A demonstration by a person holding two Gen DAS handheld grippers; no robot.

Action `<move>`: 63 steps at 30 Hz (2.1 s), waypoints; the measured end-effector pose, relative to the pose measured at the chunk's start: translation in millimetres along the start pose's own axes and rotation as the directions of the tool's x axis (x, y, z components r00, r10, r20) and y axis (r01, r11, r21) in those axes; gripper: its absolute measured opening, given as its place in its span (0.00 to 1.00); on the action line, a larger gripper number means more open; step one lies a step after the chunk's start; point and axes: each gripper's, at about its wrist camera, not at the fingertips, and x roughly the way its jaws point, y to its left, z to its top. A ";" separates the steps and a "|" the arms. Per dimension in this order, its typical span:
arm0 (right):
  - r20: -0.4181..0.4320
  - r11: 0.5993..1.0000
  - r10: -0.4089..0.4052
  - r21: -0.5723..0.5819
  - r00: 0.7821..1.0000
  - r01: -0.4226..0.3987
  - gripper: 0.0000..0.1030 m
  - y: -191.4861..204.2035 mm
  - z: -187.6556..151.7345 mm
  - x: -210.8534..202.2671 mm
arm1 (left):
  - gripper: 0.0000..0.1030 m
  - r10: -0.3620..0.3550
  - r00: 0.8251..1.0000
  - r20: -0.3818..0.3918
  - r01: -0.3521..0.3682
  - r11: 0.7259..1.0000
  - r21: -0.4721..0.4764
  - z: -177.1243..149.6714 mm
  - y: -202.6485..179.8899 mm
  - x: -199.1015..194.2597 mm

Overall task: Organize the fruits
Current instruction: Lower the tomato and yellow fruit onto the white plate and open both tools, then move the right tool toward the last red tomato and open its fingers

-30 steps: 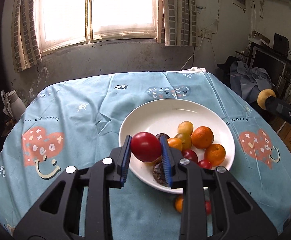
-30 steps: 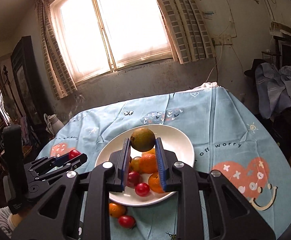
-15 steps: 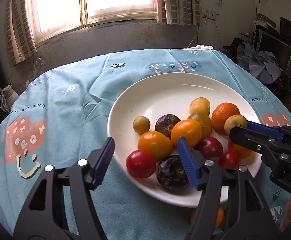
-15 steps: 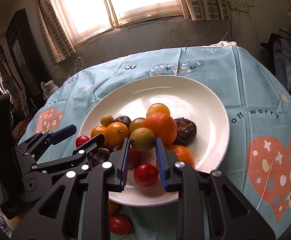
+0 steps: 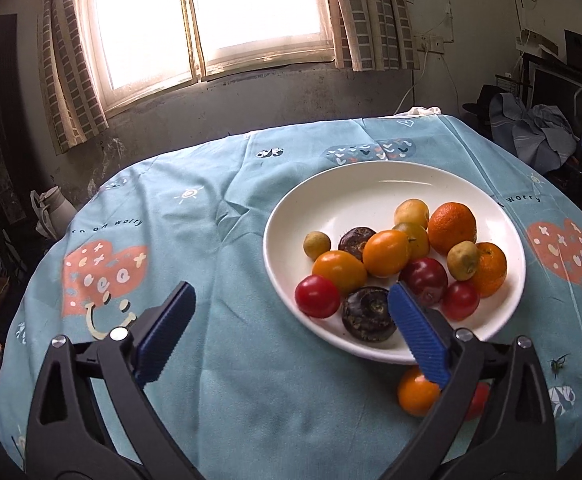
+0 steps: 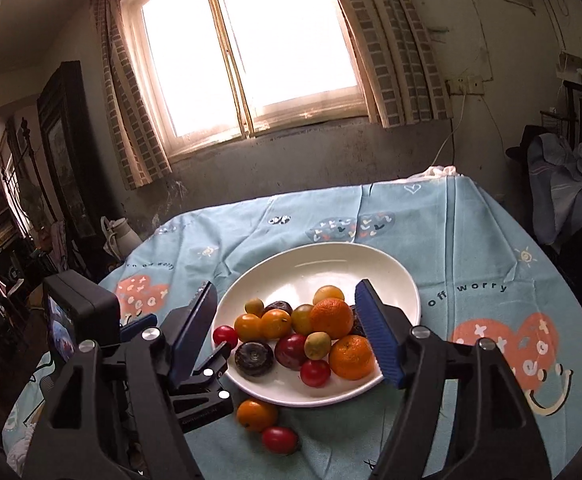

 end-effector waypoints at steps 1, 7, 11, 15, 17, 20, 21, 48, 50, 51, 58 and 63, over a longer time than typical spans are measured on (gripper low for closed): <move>0.008 1.000 -0.003 -0.031 1.000 0.003 0.70 5.4 -5.6 -8.6 | 0.96 0.004 1.000 -0.002 -0.004 1.000 -0.003 -5.8 0.4 -5.5; -0.033 0.995 -0.068 -0.078 0.997 0.065 0.70 5.7 -67.9 -26.3 | 0.97 -0.004 0.999 -0.033 0.003 1.000 -0.017 -44.2 -5.6 -31.8; -0.132 0.994 -0.103 -0.057 0.986 0.097 0.70 -4.9 -89.5 -13.7 | 0.97 -0.001 1.000 -0.028 0.002 0.999 0.038 -62.7 -17.5 -49.1; -0.127 0.991 -0.133 -0.037 0.983 0.129 0.70 -12.8 -90.4 -9.0 | 0.98 0.002 1.000 0.006 -0.002 0.999 0.040 -64.2 -17.7 -58.3; -0.153 0.992 -0.125 -0.028 0.980 0.122 0.70 -15.0 -92.8 -4.3 | 0.98 0.007 1.000 0.006 -0.007 1.000 0.024 -62.1 -14.9 -56.8; -0.180 0.993 -0.117 -0.035 0.977 0.112 0.70 -12.7 -97.1 3.1 | 0.98 0.016 1.000 0.003 -0.016 1.000 0.006 -60.8 -10.3 -55.0; -0.187 0.993 -0.117 -0.042 0.975 0.112 0.70 -11.2 -98.4 5.2 | 0.98 0.020 1.000 0.006 -0.020 1.000 0.001 -60.3 -9.4 -55.5; -0.342 0.979 -0.136 -0.189 0.930 0.074 0.39 20.0 -117.7 48.5 | 0.98 0.084 0.995 -0.048 -0.087 0.995 -0.055 -59.7 11.9 -38.4; -0.342 0.978 -0.130 -0.200 0.931 0.063 0.30 22.4 -118.2 48.1 | 0.98 0.084 0.995 -0.050 -0.087 0.995 -0.055 -59.8 11.7 -38.3; -0.344 0.978 -0.119 -0.203 0.931 0.050 0.26 23.5 -118.4 48.1 | 0.98 0.084 0.995 -0.052 -0.087 0.995 -0.054 -60.0 11.3 -38.1; -0.349 0.978 -0.108 -0.207 0.931 0.036 0.21 26.7 -119.3 48.6 | 0.98 0.082 0.995 -0.064 -0.085 0.995 -0.047 -61.2 10.4 -34.9; -0.342 0.981 -0.083 -0.191 0.936 0.017 0.00 25.1 -117.5 41.4 | 0.98 0.079 0.994 -0.068 -0.083 0.995 -0.048 -61.7 11.1 -33.2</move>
